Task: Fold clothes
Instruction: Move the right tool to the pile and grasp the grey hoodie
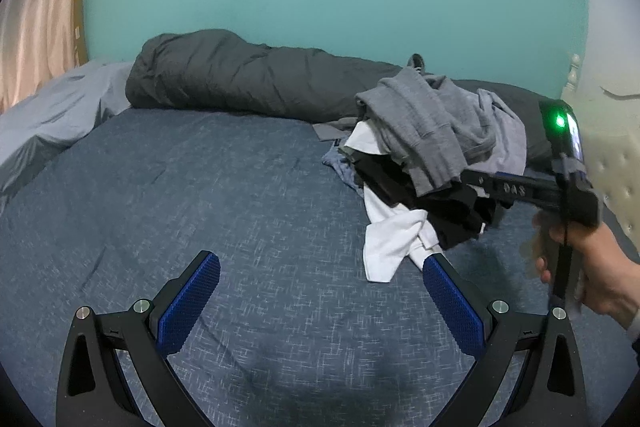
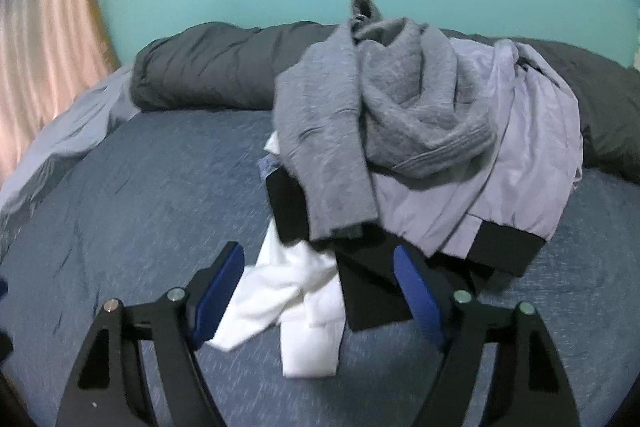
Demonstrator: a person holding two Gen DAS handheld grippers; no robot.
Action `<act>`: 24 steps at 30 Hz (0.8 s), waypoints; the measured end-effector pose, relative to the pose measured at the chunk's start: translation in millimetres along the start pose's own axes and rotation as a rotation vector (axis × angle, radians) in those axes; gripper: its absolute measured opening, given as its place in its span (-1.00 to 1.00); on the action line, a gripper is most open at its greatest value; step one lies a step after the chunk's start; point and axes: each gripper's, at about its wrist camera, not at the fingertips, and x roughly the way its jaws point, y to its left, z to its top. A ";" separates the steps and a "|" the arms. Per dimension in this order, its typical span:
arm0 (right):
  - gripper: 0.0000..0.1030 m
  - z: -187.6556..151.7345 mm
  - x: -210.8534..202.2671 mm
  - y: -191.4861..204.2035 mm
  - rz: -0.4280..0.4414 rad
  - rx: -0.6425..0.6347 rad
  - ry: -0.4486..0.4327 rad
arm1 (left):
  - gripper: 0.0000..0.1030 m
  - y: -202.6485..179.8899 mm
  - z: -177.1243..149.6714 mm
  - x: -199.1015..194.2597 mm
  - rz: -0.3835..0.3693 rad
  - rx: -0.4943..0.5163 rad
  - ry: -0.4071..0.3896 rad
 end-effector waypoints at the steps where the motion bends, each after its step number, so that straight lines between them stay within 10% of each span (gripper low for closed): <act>1: 0.48 2.4 5.2 -1.5 -0.007 0.007 -0.002 | 1.00 2.0 -0.9 0.7 -0.005 -0.008 -0.001; 15: -0.87 12.8 39.1 9.4 -0.038 -0.040 -0.013 | 1.00 17.7 -18.7 -7.9 -0.052 -0.043 -0.016; 24: -0.90 14.8 -35.2 32.3 0.034 -0.119 -0.138 | 1.00 16.3 -25.0 -34.4 -0.062 -0.040 -0.010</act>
